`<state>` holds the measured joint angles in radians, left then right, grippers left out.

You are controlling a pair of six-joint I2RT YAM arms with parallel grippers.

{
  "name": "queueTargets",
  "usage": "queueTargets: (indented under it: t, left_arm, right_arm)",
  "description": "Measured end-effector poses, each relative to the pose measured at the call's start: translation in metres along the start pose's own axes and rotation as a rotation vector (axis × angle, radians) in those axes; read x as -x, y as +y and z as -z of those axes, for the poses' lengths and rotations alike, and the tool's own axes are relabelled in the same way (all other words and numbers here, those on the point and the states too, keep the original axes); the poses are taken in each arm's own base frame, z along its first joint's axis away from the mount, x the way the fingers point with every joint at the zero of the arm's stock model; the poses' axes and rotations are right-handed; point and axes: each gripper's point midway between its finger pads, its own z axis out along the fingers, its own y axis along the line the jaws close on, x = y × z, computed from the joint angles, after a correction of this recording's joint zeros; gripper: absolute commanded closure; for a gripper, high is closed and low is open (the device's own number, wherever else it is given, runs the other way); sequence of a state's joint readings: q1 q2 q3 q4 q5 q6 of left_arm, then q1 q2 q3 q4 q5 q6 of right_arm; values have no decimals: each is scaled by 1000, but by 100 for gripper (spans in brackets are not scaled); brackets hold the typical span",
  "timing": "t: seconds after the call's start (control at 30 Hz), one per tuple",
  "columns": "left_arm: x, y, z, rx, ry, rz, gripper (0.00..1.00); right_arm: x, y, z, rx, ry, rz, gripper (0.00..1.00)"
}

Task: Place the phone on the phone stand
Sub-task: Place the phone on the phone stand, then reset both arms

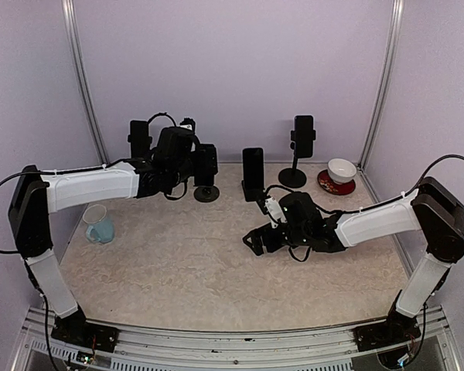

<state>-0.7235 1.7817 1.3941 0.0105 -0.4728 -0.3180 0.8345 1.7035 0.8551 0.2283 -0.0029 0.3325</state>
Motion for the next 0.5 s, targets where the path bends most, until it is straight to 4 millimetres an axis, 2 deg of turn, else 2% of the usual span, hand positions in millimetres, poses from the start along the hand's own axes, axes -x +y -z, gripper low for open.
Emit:
queueTargets:
  t: [0.27, 0.5]
  left_arm:
    - [-47, 10, 46, -22, 63, -25, 1]
    - [-70, 25, 90, -43, 72, 2, 1]
  right_arm:
    - [4, -15, 2, -62, -13, 11, 0]
    - [17, -30, 15, -127, -50, 24, 0]
